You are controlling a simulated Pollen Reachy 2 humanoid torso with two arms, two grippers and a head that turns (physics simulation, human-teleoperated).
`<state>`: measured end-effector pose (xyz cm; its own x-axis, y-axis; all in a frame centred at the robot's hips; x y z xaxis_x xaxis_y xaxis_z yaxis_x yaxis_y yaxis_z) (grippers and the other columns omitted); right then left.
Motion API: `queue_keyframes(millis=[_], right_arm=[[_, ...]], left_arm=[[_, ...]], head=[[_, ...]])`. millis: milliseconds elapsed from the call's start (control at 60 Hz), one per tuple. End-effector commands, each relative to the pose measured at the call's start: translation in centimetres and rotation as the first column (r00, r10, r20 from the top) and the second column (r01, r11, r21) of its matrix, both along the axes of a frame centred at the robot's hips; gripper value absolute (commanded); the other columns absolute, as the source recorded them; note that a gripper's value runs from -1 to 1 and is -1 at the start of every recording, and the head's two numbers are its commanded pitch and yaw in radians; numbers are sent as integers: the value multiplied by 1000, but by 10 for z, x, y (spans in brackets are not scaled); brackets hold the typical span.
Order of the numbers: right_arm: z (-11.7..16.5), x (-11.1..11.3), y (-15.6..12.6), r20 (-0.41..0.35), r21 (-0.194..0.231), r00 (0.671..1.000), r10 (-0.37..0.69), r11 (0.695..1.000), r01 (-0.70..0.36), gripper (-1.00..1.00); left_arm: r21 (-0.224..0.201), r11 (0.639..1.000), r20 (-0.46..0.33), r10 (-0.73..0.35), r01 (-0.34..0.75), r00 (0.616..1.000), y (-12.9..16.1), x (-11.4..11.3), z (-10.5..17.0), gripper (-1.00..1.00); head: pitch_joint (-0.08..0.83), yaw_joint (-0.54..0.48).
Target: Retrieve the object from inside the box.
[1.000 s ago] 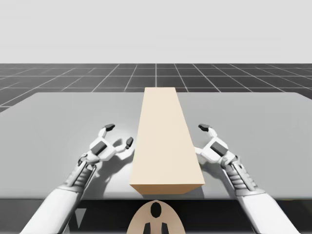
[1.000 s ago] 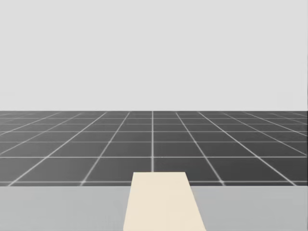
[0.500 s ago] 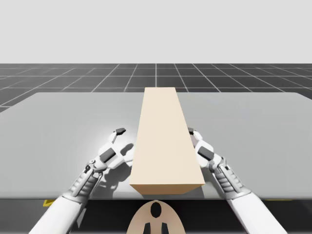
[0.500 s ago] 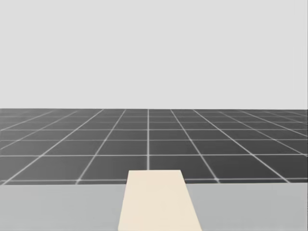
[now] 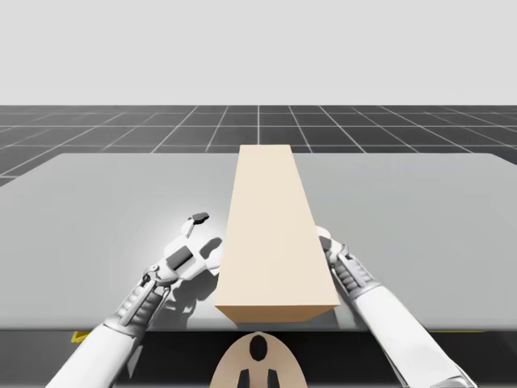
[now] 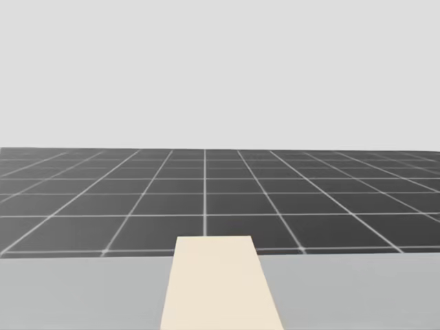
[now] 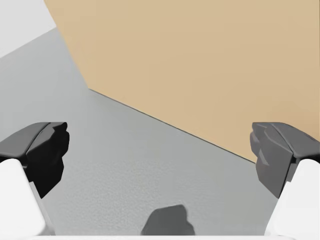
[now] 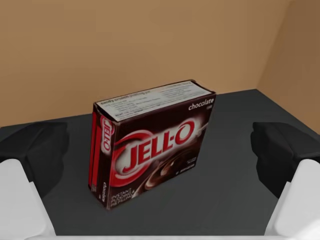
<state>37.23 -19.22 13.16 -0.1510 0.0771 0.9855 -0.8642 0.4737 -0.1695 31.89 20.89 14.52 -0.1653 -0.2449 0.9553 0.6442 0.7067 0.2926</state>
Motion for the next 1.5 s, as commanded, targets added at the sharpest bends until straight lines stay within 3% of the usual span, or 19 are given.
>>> queue_keyframes(millis=[17, 183, 350, 550, 683, 700, 717, 733, 750, 767, 1017, 1250, 1500], right_arm=[[-5, 20, -5, -17, 4, 1000, 7, 1000, -7, -1000], [-5, 43, 10, -11, -8, 998, 58, 998, -58, -1000], [-8, 57, 42, -5, 20, 995, 104, 994, -104, -1000], [-15, 55, 77, -16, 25, 985, 170, 985, -169, -1000], [-24, 42, 99, -52, 31, 977, 208, 978, -206, -1000], [-25, 42, 100, -59, 29, 977, 206, 978, -205, -891], [-27, 39, 100, -70, 25, 978, 198, 980, -196, -617], [-28, 37, 100, -89, 24, 973, 213, 977, -212, 198], [-28, 35, 99, -94, 24, 972, 215, 977, -214, 882], [-29, 35, 99, -94, 22, 972, 216, 976, -214, 955], [-24, 21, 58, -82, 8, 984, 160, 987, -160, 1000], [-2, 0, -32, -16, -23, 1000, 24, 999, -24, 1000], [2, -20, -88, 9, -25, 997, -81, 996, 81, 1000]], left_arm=[[11, 1000, -9, -8, 8, 1000, -3, -1, -3, -1000], [14, 1000, 1, -5, 5, 1000, -3, -2, -2, -1000], [20, 1000, 9, -3, 3, 1000, -2, -2, -2, -1000], [26, 1000, 15, -3, 3, 1000, -2, -3, -2, -1000], [26, 1000, 22, -3, 3, 1000, -1, -4, -1, -1000], [26, 1000, 22, -3, 3, 1000, -1, -4, 0, -1000], [26, 1000, 23, -3, 2, 1000, 0, -4, 0, -1000], [26, 1000, 24, -2, 2, 1000, 0, -4, 0, -1000], [26, 1000, 24, -2, 2, 1000, 0, -4, 0, -1000], [26, 1000, 24, -2, 2, 1000, 0, -4, 0, -1000], [28, 1000, 26, 8, -9, 1000, 1, -3, -1, -1000], [23, 1000, 28, 19, -20, 999, 3, -2, 0, -1000], [18, 999, 27, 27, -27, 999, 5, 0, 1, -1000]], head=[[29, -56], [32, -56], [38, -46], [51, -40], [51, -39], [51, -39], [51, -39], [50, -38], [49, -37], [49, -37], [47, -40], [41, -44], [37, -46]])
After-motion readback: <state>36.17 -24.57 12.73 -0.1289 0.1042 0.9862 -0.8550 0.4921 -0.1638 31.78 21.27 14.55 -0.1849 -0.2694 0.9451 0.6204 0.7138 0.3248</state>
